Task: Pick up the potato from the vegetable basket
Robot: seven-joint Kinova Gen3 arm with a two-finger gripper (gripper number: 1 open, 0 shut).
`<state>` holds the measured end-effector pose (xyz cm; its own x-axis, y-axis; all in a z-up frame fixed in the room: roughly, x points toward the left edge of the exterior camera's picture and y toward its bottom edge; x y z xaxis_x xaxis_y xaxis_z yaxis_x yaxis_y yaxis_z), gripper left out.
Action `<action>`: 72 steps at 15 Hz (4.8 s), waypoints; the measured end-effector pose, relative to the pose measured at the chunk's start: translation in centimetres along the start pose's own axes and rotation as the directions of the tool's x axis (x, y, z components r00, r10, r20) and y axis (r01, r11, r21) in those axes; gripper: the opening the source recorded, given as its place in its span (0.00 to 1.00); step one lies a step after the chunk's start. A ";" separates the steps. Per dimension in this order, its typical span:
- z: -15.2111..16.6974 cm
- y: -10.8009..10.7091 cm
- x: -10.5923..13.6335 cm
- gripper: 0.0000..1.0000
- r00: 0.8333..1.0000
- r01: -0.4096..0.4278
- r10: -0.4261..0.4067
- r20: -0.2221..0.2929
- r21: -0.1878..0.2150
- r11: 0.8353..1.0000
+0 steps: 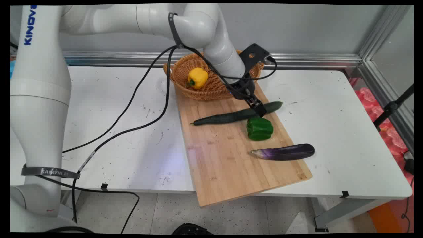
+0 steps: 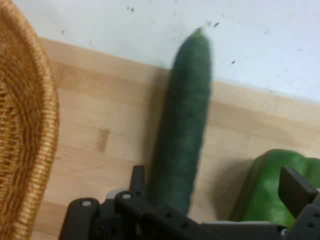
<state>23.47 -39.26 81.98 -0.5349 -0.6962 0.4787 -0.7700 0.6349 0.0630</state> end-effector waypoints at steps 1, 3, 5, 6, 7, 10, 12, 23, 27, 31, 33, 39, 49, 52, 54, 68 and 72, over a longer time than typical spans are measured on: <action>-0.2 0.1 0.2 1.00 1.000 0.001 -0.001 -0.004 -0.004 1.000; -0.6 0.2 0.6 1.00 1.000 0.003 -0.003 -0.012 -0.011 1.000; -1.5 0.3 1.5 1.00 1.000 0.005 -0.005 -0.026 -0.019 1.000; -1.9 0.3 1.9 1.00 0.999 0.004 -0.005 -0.032 -0.023 1.000; -2.4 0.2 2.4 1.00 0.999 0.002 -0.003 -0.040 -0.026 1.000; -4.4 -0.2 3.6 1.00 0.999 -0.017 0.015 -0.051 -0.033 0.999; -5.8 -0.9 3.8 1.00 0.998 -0.042 0.040 -0.042 -0.032 0.999; -12.6 -7.9 -2.9 1.00 0.971 -0.184 0.184 0.155 -0.013 0.983; -14.2 -11.1 -5.0 1.00 0.954 -0.224 0.215 0.207 0.021 0.974; -14.5 -14.1 -5.3 1.00 0.947 -0.258 0.239 0.216 0.065 0.964; -14.2 -15.7 -4.8 1.00 0.945 -0.277 0.254 0.207 0.090 0.957; -12.1 -19.4 -2.1 1.00 0.935 -0.341 0.322 0.151 0.122 0.932; -6.9 -23.9 2.2 1.00 0.897 -0.442 0.438 0.059 0.111 0.890; -5.0 -24.8 3.3 1.00 0.882 -0.470 0.469 0.032 0.092 0.878; -3.9 -25.2 3.8 1.00 0.874 -0.485 0.485 0.017 0.081 0.871; 2.0 -27.3 4.6 1.00 0.848 -0.521 0.526 -0.057 0.084 0.849; 3.0 -27.4 4.3 1.00 0.843 -0.529 0.535 -0.060 0.086 0.844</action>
<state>41.27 -60.68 79.70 -0.8418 -0.2274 0.4896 -0.3967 0.8758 -0.2751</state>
